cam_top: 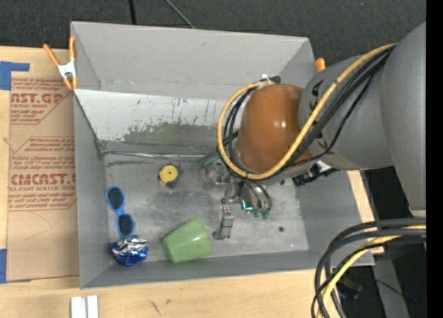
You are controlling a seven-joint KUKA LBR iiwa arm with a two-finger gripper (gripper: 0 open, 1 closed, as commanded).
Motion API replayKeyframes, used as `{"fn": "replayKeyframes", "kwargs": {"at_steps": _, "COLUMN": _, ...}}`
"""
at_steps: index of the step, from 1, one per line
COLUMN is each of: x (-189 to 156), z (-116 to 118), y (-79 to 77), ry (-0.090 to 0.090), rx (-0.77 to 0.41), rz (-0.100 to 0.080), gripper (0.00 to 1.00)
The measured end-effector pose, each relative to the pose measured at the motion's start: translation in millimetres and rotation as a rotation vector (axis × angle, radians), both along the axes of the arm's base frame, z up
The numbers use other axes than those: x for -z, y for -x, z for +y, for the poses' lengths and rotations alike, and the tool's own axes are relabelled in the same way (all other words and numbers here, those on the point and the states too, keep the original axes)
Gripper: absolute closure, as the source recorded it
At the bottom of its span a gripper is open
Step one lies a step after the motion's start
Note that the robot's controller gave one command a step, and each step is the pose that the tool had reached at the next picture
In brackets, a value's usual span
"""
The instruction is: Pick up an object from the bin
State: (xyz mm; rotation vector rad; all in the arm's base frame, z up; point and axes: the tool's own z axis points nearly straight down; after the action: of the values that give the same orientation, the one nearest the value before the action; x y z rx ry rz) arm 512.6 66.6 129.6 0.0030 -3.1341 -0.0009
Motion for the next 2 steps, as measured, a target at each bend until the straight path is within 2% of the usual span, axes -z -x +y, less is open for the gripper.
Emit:
{"fn": "replayKeyframes", "kwargs": {"at_steps": 1, "x": 59, "z": 67, "y": 30.1, "ry": -0.002, "rx": -0.145, "rz": -0.015, "gripper": 0.00}}
{"fn": "replayKeyframes", "kwargs": {"at_steps": 2, "x": 54, "z": 83, "y": 28.3, "ry": 0.012, "rx": -0.243, "rz": -0.012, "gripper": 0.00}}
